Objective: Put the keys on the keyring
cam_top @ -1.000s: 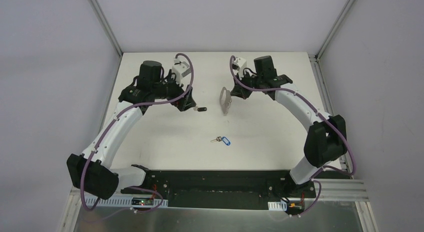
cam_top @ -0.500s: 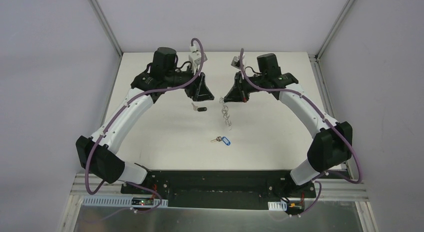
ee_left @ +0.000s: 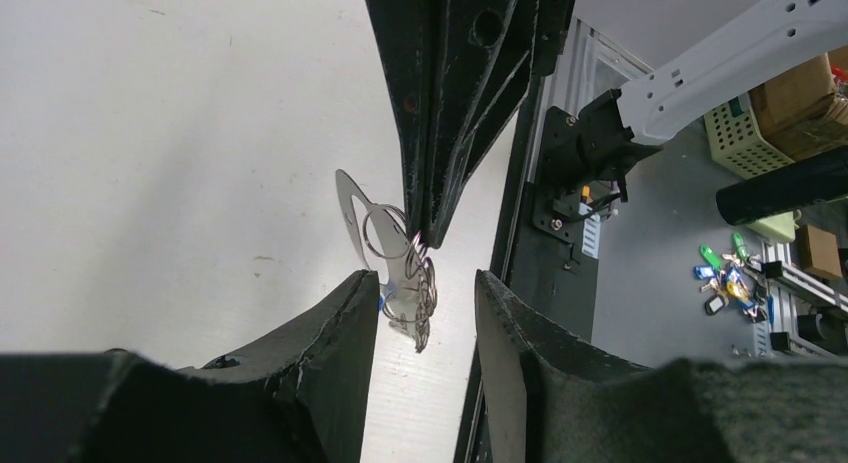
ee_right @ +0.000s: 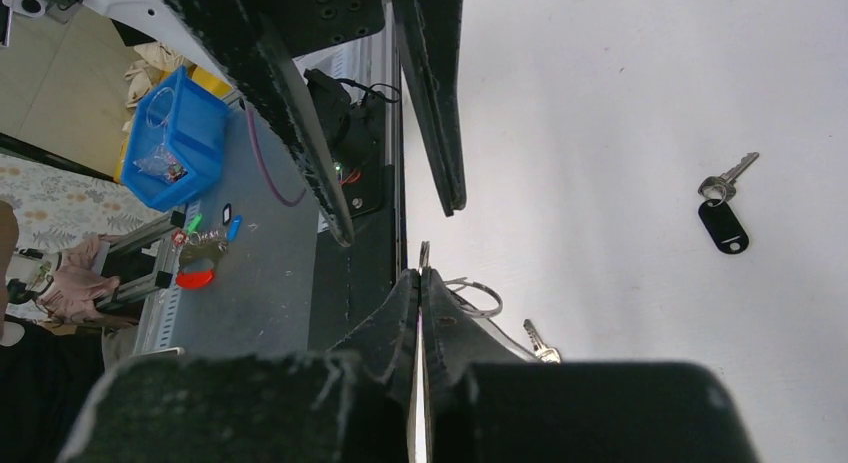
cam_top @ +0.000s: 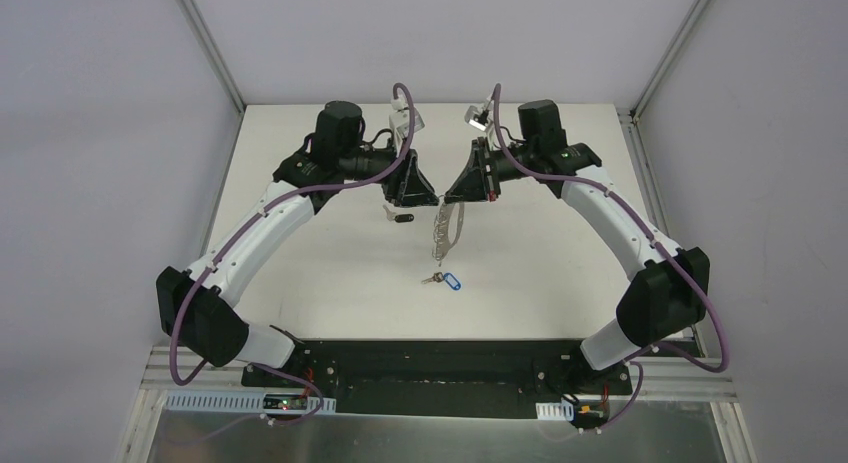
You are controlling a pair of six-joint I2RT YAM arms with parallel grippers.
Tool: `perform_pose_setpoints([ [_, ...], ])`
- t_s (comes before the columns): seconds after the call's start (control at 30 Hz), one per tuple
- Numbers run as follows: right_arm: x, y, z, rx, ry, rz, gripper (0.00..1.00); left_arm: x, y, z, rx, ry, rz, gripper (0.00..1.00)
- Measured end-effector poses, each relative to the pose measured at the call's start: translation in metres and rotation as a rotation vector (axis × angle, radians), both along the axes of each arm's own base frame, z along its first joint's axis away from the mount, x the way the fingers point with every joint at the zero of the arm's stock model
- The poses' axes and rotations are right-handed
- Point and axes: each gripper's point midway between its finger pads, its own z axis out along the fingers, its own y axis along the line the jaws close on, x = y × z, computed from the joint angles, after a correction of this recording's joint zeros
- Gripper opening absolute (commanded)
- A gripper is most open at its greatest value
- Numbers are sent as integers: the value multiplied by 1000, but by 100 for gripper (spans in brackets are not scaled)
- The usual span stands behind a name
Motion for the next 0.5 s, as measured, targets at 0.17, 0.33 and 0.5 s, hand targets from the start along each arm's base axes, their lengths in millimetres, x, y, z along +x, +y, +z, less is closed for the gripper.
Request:
perform_pose_setpoints([
  [0.17, -3, -1, 5, 16, -1, 13, 0, 0, 1, -5, 8, 13, 7, 41],
  [0.33, -7, -3, 8, 22, -23, 23, 0, -1, 0, -9, 4, 62, 22, 41],
  [0.5, -9, -4, 6, 20, -33, 29, 0, -3, -3, -14, -18, 178, 56, 43],
])
